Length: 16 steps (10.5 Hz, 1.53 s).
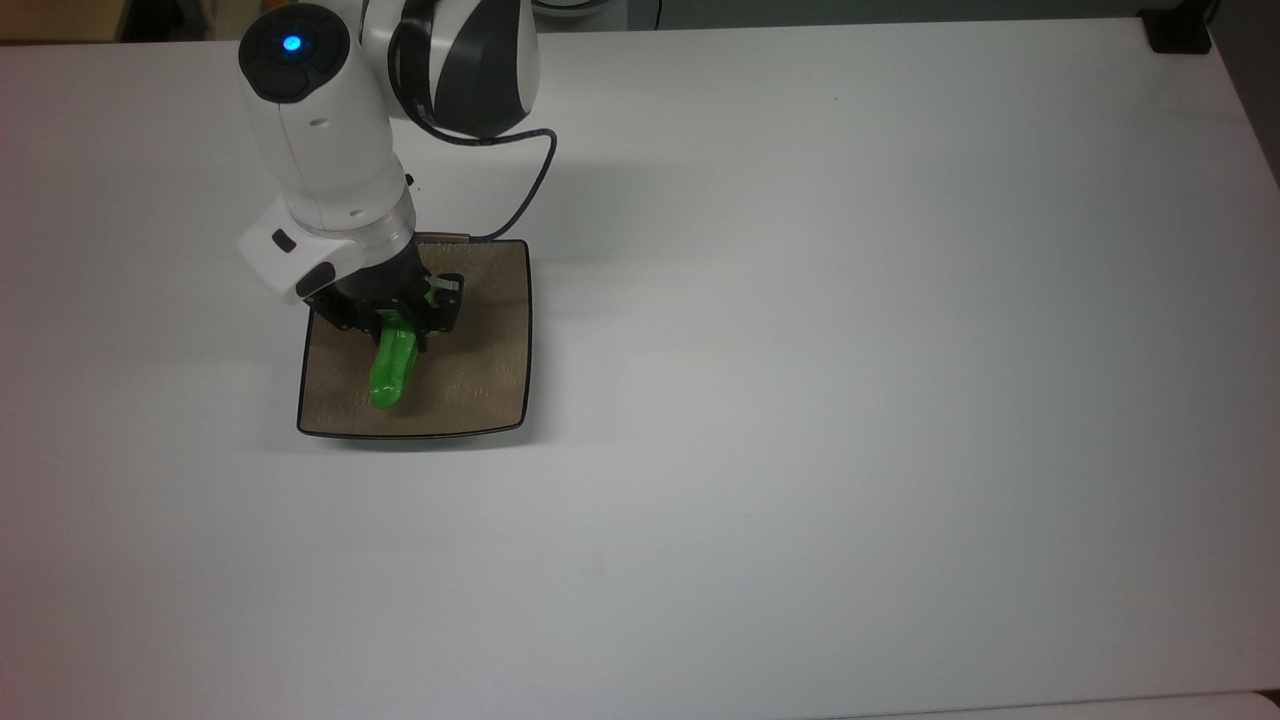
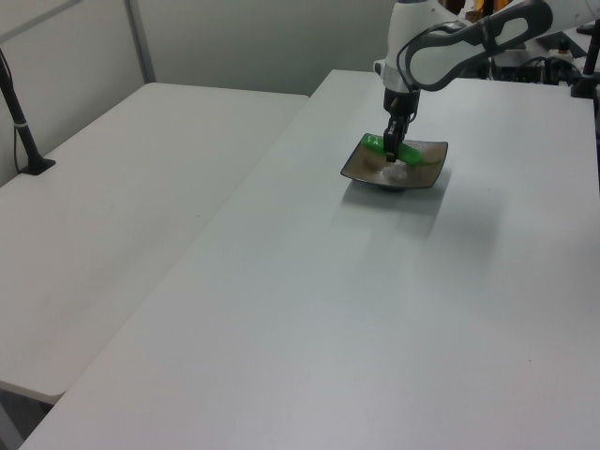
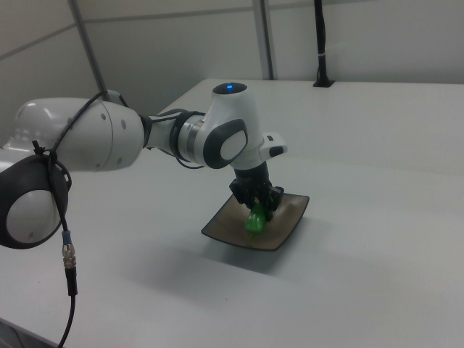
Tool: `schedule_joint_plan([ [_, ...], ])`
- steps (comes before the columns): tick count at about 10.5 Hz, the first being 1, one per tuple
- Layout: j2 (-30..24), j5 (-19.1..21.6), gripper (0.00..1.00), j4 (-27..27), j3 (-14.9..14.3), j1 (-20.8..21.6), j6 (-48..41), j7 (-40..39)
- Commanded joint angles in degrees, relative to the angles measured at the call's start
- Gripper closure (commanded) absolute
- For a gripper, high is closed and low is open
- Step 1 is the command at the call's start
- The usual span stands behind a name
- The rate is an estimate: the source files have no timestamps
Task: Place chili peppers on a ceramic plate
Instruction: 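Open the gripper to release the chili pepper onto the plate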
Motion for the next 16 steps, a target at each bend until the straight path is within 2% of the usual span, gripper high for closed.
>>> schedule_joint_plan([
  [1, 1.26, -0.88, 0.84, 0.92, -0.25, 0.68, 0.97, 1.76],
  [3, 1.52, -0.44, 0.81, 0.92, -0.25, 0.68, 2.11, 1.85],
  [4, 1.61, -0.44, 0.76, 0.92, -0.25, 0.68, 2.29, 2.02],
  [5, 1.61, -0.61, 0.66, 0.92, -0.25, 0.68, 2.29, 2.02],
  [6, 1.61, -0.53, 0.48, 0.92, -0.25, 0.68, 2.29, 2.02],
  [7, 1.61, -0.35, 0.18, 0.92, -0.25, 0.68, 2.29, 2.02],
  [8, 1.53, -0.96, 0.0, 0.83, -0.25, 0.77, 2.38, 2.02],
  [11, 0.13, -0.96, 0.0, 0.83, -0.25, 1.12, 1.42, 1.94],
  [12, -2.32, -0.96, 0.0, 0.49, -0.25, 1.3, 0.02, 2.02],
  [14, -8.02, -0.87, 0.0, 0.92, -0.33, 3.05, -9.17, 4.73],
  [16, -16.1, -0.53, 0.0, 0.92, -0.25, 3.23, -17.96, 8.43],
])
